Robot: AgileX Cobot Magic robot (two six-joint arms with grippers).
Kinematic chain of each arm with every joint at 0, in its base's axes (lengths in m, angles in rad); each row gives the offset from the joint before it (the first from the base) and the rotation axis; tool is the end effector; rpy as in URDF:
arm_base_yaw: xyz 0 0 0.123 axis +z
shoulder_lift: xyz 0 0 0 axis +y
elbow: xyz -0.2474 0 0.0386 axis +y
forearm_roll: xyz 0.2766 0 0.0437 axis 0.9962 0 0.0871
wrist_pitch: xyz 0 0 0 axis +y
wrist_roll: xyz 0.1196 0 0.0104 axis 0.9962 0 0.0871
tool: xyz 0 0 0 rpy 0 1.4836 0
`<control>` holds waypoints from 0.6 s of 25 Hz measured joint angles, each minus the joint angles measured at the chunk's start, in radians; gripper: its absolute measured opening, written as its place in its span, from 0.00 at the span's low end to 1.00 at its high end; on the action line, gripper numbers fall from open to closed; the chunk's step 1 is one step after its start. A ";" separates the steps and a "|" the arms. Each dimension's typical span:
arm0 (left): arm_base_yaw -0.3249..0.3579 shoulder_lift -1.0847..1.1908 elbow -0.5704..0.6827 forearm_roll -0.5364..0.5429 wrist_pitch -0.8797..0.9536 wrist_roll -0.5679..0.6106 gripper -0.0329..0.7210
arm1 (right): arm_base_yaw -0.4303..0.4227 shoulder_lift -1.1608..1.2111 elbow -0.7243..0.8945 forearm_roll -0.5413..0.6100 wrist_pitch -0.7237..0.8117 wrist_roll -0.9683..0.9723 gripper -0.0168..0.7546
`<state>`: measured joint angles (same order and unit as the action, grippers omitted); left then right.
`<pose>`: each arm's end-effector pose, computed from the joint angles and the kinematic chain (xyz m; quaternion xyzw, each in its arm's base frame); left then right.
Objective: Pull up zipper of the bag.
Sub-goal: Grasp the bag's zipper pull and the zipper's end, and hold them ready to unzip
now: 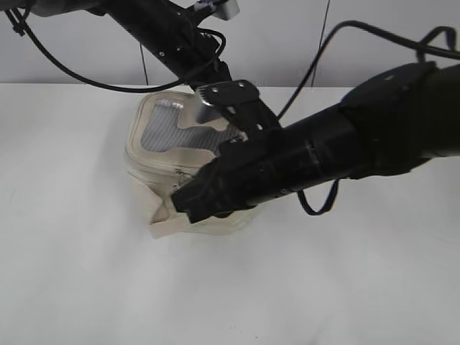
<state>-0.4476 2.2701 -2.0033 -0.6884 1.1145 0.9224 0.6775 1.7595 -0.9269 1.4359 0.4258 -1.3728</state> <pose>0.4249 -0.2800 0.1654 0.5082 0.7888 -0.2810 0.2016 0.2641 0.2756 0.1045 -0.3542 0.8389 0.3112 0.2718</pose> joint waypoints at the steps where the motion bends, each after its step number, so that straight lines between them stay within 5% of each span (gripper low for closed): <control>1: -0.001 -0.001 0.000 0.002 -0.001 -0.002 0.09 | 0.018 0.017 -0.022 0.004 -0.013 0.000 0.03; 7: -0.003 0.000 0.000 0.009 -0.006 -0.030 0.09 | 0.046 0.090 -0.117 0.006 -0.032 0.019 0.03; 10: -0.003 -0.001 0.000 0.010 -0.007 -0.048 0.09 | 0.041 0.086 -0.121 -0.112 -0.019 0.165 0.06; 15: 0.004 -0.023 0.000 0.014 -0.029 -0.140 0.35 | 0.019 0.007 -0.091 -0.524 0.083 0.592 0.42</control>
<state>-0.4437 2.2472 -2.0033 -0.6739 1.0852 0.7823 0.6965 1.7662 -1.0177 0.9119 0.5088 -0.7811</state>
